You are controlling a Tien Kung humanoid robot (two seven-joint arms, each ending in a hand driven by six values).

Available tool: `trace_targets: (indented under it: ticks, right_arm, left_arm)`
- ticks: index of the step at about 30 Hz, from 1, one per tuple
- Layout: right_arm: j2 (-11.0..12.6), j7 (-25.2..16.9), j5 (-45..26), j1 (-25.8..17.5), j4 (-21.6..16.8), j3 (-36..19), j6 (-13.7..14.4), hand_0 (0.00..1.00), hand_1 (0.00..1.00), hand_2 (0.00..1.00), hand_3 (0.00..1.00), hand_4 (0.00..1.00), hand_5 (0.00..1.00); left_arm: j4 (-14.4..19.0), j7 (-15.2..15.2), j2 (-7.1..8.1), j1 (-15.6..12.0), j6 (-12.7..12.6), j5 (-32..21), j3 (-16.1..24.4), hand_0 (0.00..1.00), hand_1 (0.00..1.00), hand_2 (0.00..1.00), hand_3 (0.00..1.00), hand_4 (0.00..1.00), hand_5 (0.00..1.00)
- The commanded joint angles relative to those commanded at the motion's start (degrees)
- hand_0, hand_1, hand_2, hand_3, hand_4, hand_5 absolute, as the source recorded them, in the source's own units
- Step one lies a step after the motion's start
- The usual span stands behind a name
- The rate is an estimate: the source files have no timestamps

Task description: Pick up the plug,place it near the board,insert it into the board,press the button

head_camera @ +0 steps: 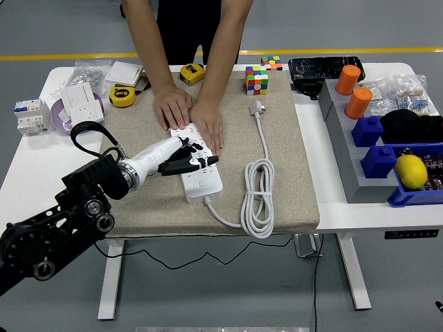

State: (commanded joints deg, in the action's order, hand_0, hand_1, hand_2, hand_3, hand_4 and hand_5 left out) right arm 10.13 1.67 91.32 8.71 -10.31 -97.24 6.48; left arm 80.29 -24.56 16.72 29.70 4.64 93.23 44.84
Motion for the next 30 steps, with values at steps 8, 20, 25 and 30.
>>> trace_targets:
  ticks: [8,20,25,30]
  right_arm:
    - [0.0,0.0,0.2,-0.2,0.0,-0.1,0.0,0.998,0.833,0.752,0.787,0.998,0.845]
    - [0.0,0.1,0.1,-0.1,0.0,-0.1,0.1,0.998,0.833,0.753,0.787,0.998,0.846]
    - [0.0,0.0,-0.4,0.1,0.0,0.0,0.2,0.998,0.834,0.752,0.787,0.998,0.847]
    - [0.0,0.3,-0.4,-0.4,0.0,-0.4,0.3,0.998,0.834,0.752,0.787,0.998,0.846]
  left_arm:
    - [-0.2,1.0,0.07,0.2,0.0,0.2,-0.2,0.986,0.89,0.829,0.817,0.998,0.998]
    - [7.6,13.6,0.04,-0.4,-8.6,-8.8,-0.7,0.916,0.874,0.795,0.775,0.967,0.998]
    - [13.5,17.4,2.1,-1.3,-11.7,-20.7,-0.5,0.697,0.708,0.708,0.691,0.746,0.676]
    - [14.4,10.7,4.58,-2.7,-13.7,-32.2,2.4,0.307,0.226,0.313,0.66,0.556,0.414]
